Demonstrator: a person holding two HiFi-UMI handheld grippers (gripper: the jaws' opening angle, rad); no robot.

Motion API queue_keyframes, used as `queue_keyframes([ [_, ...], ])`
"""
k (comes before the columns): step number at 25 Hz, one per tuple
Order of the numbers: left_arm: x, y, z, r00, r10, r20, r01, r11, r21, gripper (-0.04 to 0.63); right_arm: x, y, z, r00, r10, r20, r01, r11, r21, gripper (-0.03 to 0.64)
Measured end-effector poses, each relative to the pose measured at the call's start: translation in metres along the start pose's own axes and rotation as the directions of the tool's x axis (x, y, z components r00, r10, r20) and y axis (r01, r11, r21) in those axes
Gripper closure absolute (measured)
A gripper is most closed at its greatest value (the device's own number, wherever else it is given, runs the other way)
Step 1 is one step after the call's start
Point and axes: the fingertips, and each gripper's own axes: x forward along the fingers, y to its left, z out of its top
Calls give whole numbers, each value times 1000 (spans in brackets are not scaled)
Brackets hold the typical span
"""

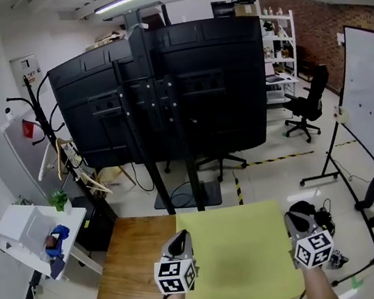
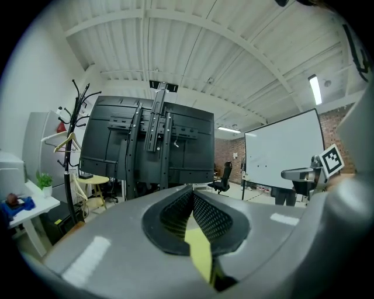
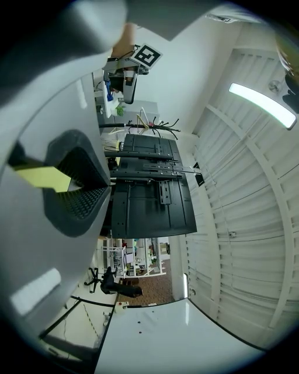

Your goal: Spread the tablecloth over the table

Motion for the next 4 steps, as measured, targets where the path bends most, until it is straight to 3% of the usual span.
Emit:
queue_keyframes([
  [4, 1, 4, -1, 1000, 3, -8, -3, 1000, 5, 592, 2, 2, 0, 1000, 1, -3, -1, 1000, -1, 612],
])
